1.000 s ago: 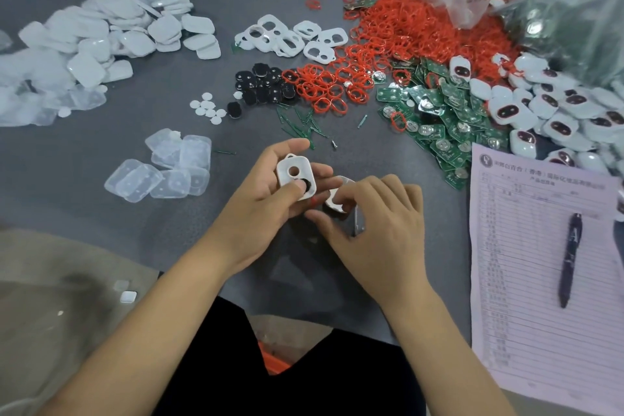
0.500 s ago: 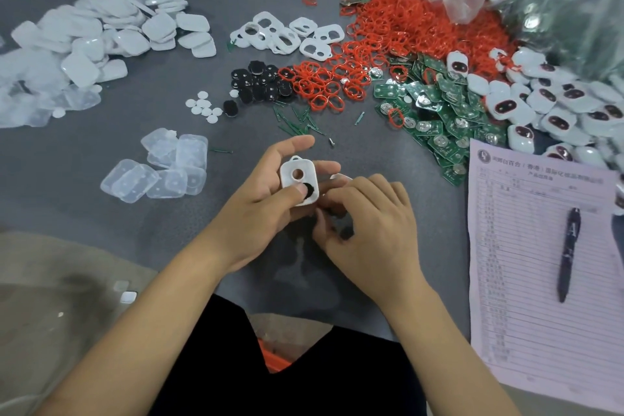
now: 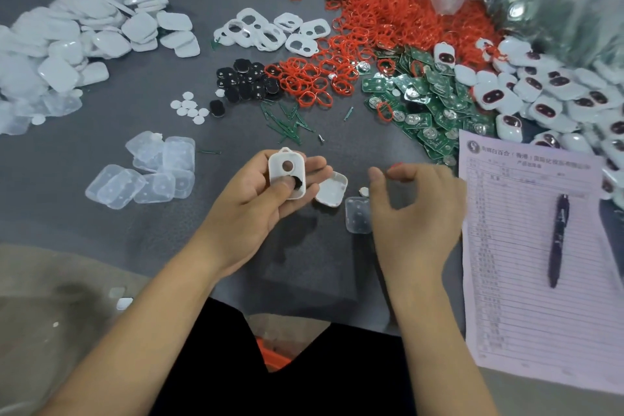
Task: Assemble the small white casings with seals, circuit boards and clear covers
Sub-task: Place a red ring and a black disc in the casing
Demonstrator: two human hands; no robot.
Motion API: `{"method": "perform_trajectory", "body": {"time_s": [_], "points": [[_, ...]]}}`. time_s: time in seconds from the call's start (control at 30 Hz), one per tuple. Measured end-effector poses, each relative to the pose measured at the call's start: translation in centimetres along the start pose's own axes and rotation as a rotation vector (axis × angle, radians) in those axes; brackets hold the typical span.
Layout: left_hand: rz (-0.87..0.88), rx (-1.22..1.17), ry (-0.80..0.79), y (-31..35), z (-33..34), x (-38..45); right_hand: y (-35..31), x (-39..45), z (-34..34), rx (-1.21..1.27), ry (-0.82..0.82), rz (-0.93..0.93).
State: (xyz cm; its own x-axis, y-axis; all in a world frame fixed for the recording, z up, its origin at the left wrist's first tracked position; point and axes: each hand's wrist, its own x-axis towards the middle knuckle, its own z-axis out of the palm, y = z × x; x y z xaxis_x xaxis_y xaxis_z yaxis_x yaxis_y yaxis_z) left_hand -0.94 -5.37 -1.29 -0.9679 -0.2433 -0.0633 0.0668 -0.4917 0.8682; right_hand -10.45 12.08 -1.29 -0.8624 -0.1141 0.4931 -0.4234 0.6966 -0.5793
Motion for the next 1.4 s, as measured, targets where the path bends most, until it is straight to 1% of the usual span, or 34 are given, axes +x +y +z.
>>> {"method": "perform_trajectory", "body": {"time_s": [0.07, 0.13, 0.2, 0.3, 0.37, 0.43, 0.5, 0.6, 0.67, 0.7, 0.77, 0.83, 0.93, 1.03, 1.13, 1.23, 1.3, 1.4], "points": [[0.021, 0.015, 0.018, -0.1, 0.1, 0.0, -0.7, -0.4, 0.1, 0.175, -0.052, -0.188], [0.049, 0.05, 0.061, -0.1, 0.3, 0.0, -1.6, -0.8, 0.3, 0.271, -0.163, -0.315], [0.068, 0.061, 0.097, -0.1, 0.3, 0.0, -2.2, -0.8, 0.5, 0.304, -0.232, -0.346], [0.055, 0.001, 0.082, 0.0, 0.2, 0.0, -2.5, -0.5, 0.8, 0.358, -0.242, -0.33], [0.026, -0.022, 0.069, 0.2, 0.3, 0.1, -2.8, -0.5, 1.2, 0.374, -0.258, -0.359], [-0.031, -0.016, 0.079, 0.2, 0.3, 0.2, -3.2, -0.8, 1.9, 0.333, -0.278, -0.401], [-0.076, 0.009, 0.052, 0.2, 0.3, 0.2, -3.3, -0.9, 2.5, 0.285, -0.256, -0.413], [-0.086, -0.019, -0.017, 0.4, 0.4, 0.4, -3.1, -0.9, 2.6, 0.321, -0.222, -0.384], [-0.039, -0.051, 0.027, 0.4, 0.4, 0.5, -3.0, -0.8, 2.2, 0.401, -0.216, -0.309], [-0.004, -0.037, 0.059, 0.3, 0.4, 0.5, -2.9, -0.7, 2.0, 0.445, -0.212, -0.239], [0.051, 0.035, 0.098, -0.1, 0.2, 0.3, -2.9, -0.8, 1.8, 0.528, -0.2, -0.097], [0.087, 0.123, 0.092, -0.5, -0.1, 0.0, -3.0, -0.9, 1.7, 0.592, -0.19, -0.04], [0.099, 0.207, 0.112, -0.6, -0.3, 0.0, -3.0, -0.9, 1.6, 0.615, -0.194, -0.023], [0.059, 0.322, 0.098, -0.6, -0.6, 0.1, -3.1, -0.8, 1.6, 0.662, -0.238, -0.003], [0.04, 0.279, 0.109, -0.7, -0.7, 0.1, -3.2, -0.9, 1.4, 0.727, -0.28, -0.003], [0.086, 0.321, 0.107, -0.6, -0.4, 0.0, -3.1, -0.9, 1.2, 0.718, -0.297, -0.022], [0.105, 0.275, 0.103, -0.5, 0.0, -0.1, -3.1, -0.8, 1.2, 0.717, -0.3, -0.013], [0.092, 0.239, 0.148, -0.4, 0.3, -0.1, -3.3, -0.8, 1.2, 0.729, -0.3, -0.005]]}}
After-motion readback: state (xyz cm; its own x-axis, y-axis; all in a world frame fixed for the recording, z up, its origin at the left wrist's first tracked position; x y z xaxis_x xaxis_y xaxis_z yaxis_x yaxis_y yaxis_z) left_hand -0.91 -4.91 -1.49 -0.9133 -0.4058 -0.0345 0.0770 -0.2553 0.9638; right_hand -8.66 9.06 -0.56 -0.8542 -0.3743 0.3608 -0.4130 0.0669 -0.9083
